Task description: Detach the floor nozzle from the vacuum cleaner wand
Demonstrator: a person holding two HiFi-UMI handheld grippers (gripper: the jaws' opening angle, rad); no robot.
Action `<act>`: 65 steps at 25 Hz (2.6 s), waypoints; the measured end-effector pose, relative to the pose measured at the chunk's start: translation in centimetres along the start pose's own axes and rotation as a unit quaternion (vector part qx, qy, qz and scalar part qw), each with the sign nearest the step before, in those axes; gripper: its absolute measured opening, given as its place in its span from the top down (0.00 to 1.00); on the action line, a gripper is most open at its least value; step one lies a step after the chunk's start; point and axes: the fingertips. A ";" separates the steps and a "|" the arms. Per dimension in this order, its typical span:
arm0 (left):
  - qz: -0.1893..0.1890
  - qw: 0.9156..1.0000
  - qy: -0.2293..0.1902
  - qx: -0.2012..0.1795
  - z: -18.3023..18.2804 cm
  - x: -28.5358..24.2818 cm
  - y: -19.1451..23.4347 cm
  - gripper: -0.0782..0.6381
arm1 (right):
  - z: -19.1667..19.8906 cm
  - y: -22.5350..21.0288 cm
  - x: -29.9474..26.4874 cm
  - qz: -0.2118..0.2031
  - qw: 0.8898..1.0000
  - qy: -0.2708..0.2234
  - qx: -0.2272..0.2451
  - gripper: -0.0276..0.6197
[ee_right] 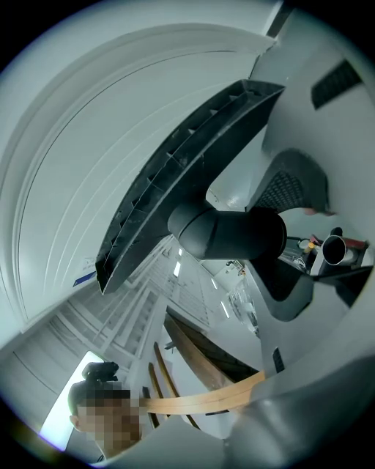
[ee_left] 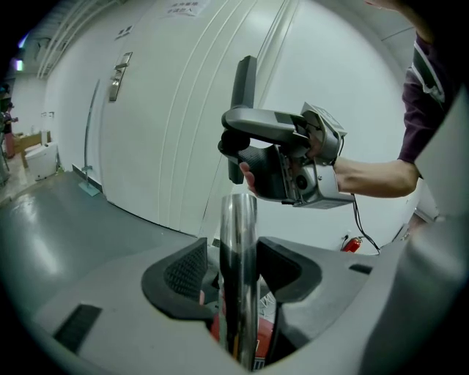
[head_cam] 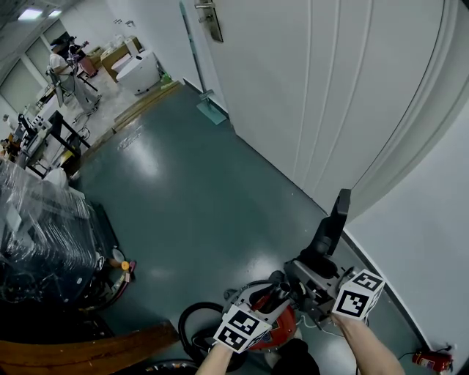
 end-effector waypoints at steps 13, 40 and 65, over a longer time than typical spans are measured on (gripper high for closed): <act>-0.020 1.000 -0.009 -0.012 -3.1 0.7 -1.4 0.55 | -1.2 1.1 2.3 0.010 1.000 0.004 -0.011 0.67; -0.103 0.994 -0.017 0.010 -7.6 2.6 2.8 0.57 | -3.0 5.5 2.4 -0.021 0.999 0.025 -0.029 0.67; -0.158 0.955 -0.251 0.006 -33.7 17.1 -5.5 0.88 | -16.2 22.1 1.6 -0.105 0.993 -0.014 0.046 0.67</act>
Point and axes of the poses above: the fingertips, and each gripper's own axes: x backward along the fingers, y to its left, z out of its underside, and after that the axes turned 15 degrees about -y, right-handed
